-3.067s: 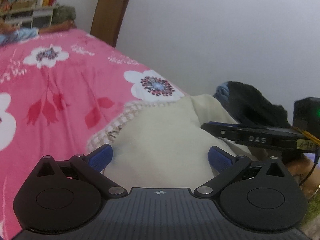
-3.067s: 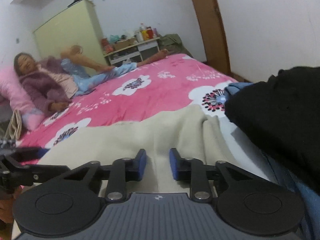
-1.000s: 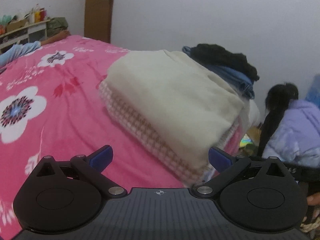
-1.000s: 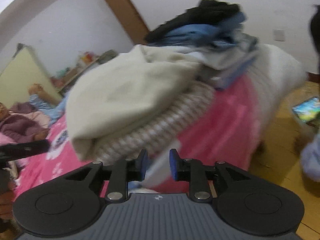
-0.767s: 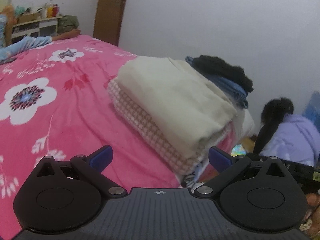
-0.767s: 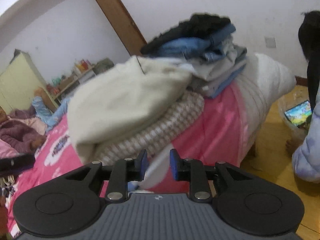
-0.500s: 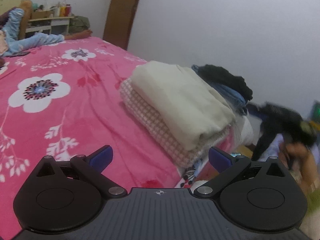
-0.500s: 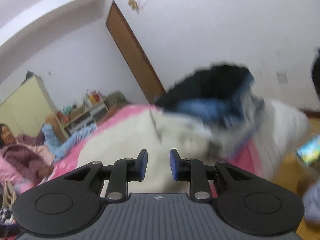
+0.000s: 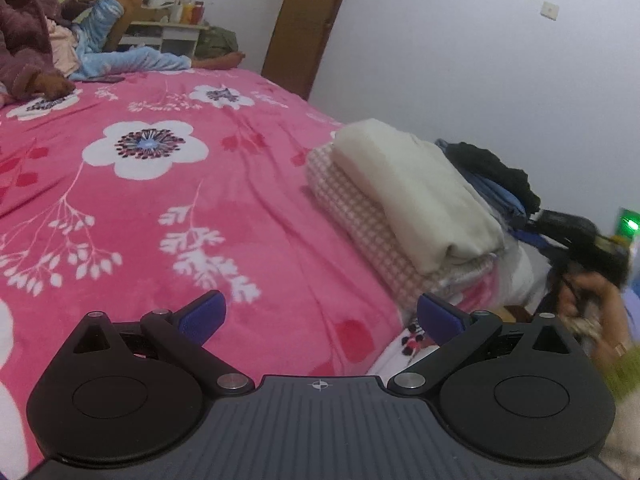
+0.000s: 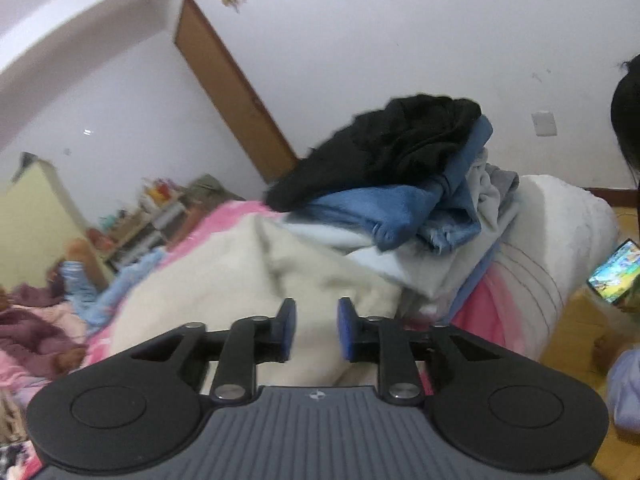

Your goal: Fold clothes

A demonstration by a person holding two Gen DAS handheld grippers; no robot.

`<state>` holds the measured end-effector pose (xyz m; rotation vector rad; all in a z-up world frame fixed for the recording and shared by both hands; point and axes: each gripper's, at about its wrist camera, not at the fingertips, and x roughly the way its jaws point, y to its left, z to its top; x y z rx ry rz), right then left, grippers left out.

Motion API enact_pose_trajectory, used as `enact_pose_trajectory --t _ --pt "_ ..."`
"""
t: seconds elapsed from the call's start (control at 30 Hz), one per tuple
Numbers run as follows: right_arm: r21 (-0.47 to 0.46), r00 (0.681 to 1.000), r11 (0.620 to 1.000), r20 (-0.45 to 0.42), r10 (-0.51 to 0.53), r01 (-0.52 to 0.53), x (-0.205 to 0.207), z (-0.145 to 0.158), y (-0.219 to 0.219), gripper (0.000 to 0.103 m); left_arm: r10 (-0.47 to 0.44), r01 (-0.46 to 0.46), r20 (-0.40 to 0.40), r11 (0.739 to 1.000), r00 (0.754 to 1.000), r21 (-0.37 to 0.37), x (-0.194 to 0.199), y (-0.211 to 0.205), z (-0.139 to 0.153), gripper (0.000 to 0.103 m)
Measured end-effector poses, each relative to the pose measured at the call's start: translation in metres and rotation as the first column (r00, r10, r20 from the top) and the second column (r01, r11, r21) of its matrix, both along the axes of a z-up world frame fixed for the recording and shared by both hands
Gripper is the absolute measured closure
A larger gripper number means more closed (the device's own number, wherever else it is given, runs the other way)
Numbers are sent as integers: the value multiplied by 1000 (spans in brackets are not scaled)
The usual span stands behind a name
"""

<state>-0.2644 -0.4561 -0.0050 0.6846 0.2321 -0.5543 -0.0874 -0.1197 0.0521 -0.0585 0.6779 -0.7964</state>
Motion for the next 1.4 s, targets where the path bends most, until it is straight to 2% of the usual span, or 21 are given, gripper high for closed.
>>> enact_pose_trajectory --t 0.03,0.1,0.13,0.27,0.5,0.57,0.63,0.83,0.93,1.2,1.4 --pt "9 1000 1000 10 26 -26 -12 0 12 64 -3 3 5 1000 1000 -2 -2 1 0 1" --pt "40 996 995 24 88 -88 -31 1 34 51 -14 14 23 1000 1000 -3 -8 1 0 1" --pt "46 993 992 24 116 -117 -40 2 47 41 -21 21 33 1000 999 -2 -11 2 0 1" --pt "42 981 981 -20 192 -191 -63 3 96 33 -43 43 58 999 997 -8 -23 3 0 0" --pt "-5 963 972 -139 232 -235 -66 4 152 30 -52 54 56 998 997 -31 -25 -4 13 0" --pt "-25 956 970 -174 236 -244 -64 5 168 26 -48 50 66 998 997 -24 -26 -6 19 0" --pt "-44 946 961 -196 258 -272 -58 5 180 26 -43 46 86 999 995 -25 -29 -7 25 0" --pt "-95 929 947 -245 276 -306 -45 10 203 25 -72 74 111 997 991 -11 -39 -9 37 0" --pt "-114 918 936 -266 293 -332 -42 13 209 21 -79 82 115 997 990 -15 -45 -8 39 0" --pt "-122 905 923 -279 321 -365 -29 12 218 21 56 -76 219 993 974 86 -60 -7 44 0" --pt "-112 913 935 -283 296 -337 -22 8 216 20 149 -170 173 978 974 118 -48 -2 37 0"
